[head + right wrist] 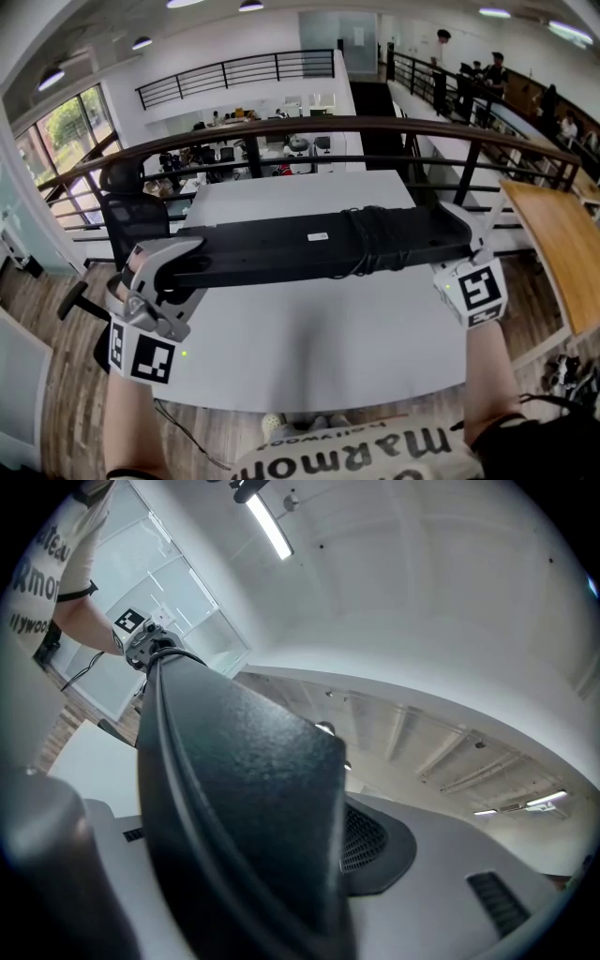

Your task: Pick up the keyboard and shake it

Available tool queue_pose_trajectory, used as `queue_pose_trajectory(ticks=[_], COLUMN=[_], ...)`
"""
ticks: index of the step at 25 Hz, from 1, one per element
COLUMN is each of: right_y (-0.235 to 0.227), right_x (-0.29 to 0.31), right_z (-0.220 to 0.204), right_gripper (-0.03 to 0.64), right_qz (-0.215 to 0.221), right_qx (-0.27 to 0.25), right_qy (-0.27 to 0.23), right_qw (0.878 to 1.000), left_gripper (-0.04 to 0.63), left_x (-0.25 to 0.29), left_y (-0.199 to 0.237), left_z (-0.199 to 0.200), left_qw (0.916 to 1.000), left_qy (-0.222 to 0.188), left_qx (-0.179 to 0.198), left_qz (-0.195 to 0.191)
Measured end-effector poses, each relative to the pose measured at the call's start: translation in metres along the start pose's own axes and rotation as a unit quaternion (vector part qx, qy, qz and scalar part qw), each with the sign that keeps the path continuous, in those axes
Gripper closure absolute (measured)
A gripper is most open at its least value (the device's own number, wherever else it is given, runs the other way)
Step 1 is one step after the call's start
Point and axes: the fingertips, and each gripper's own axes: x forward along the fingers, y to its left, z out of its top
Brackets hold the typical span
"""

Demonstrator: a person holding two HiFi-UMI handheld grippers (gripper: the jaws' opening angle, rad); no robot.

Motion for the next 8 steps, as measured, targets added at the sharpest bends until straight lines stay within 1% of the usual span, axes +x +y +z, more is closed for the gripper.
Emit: queue_pose_trajectory(ticks=[8], right_y=[0.001], right_x=[-0.010], right_z=[-0.012], right_gripper=[0.391], right_qz=[0.003], right_qx=[-0.002], right_qy=[0.002], right_qw=[1.000], left_gripper=[0.466], left_x=[0.002], left_y=[-0.015], left_z=[0.006], left_qw=[1.0000], left_qy=[0.005], left_qx=[-0.002], left_qz=[-0.005])
